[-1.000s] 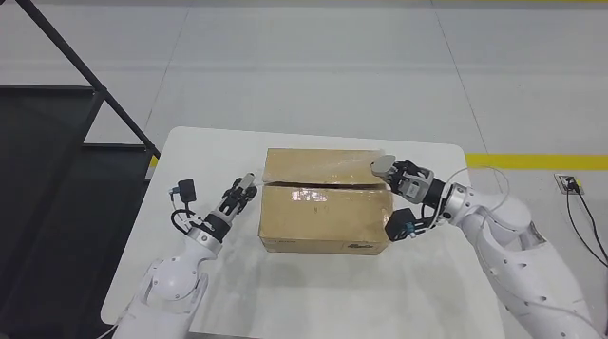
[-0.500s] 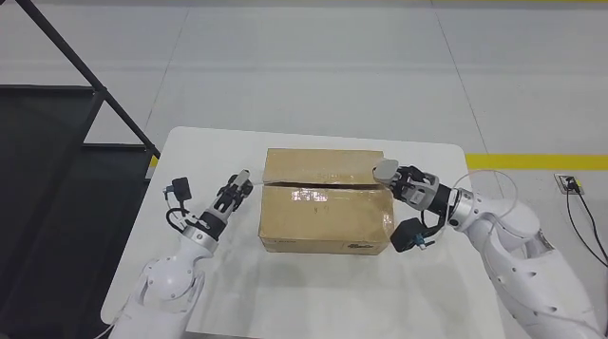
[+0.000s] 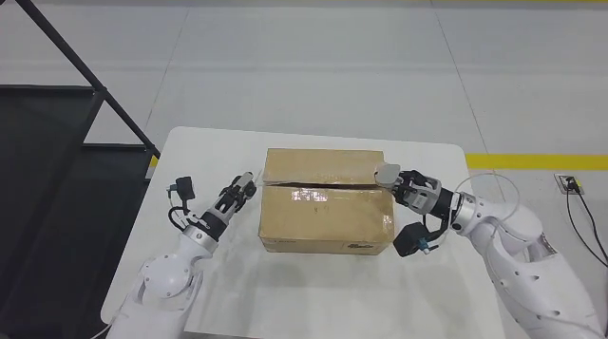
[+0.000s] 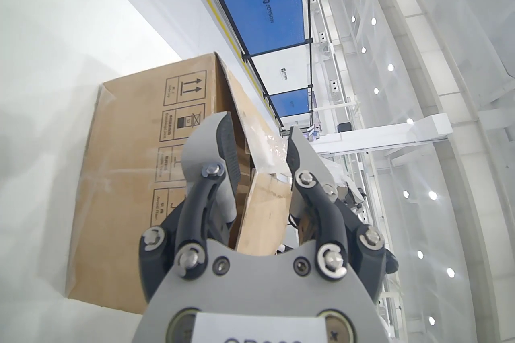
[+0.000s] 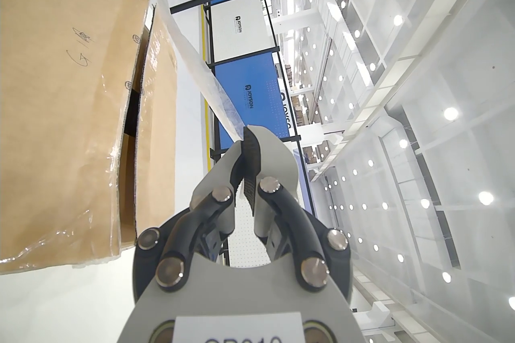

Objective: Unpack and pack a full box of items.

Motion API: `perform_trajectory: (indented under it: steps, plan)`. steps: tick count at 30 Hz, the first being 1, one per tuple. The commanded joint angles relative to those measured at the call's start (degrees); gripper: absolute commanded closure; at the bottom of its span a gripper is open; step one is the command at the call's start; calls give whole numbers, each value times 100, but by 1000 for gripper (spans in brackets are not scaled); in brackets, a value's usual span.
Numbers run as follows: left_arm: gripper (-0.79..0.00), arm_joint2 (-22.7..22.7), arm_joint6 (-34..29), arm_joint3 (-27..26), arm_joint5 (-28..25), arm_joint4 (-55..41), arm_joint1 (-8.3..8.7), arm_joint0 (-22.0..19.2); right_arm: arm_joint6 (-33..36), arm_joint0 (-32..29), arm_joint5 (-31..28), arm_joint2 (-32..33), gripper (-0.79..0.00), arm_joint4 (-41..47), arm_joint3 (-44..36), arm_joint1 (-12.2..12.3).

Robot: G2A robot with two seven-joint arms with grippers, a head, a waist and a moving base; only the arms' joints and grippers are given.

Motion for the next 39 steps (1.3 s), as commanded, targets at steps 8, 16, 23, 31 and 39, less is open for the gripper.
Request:
perform_trajectory:
  steps: [8, 16, 23, 31, 39]
  plan:
    - [-299, 22, -279, -66, -68, 54, 17, 42, -183, -26, 44, 4, 0, 59, 7, 24]
    - [-305, -37, -32, -192, -91, -18, 8, 88, -102, -48, 36, 8, 0, 19, 15, 45]
    - [-311, -139, 420, -790, -89, 66, -1, 220, -31, 21, -28, -79, 0, -57, 60, 45]
    - [-785, -58, 330, -1262, 330, 342, 1, 206, -18, 62, -18, -124, 0, -53, 99, 50]
    - [-785, 346, 83, -812, 677, 721, -37, -228, 2, 132, -35, -177, 0, -41, 158, 50]
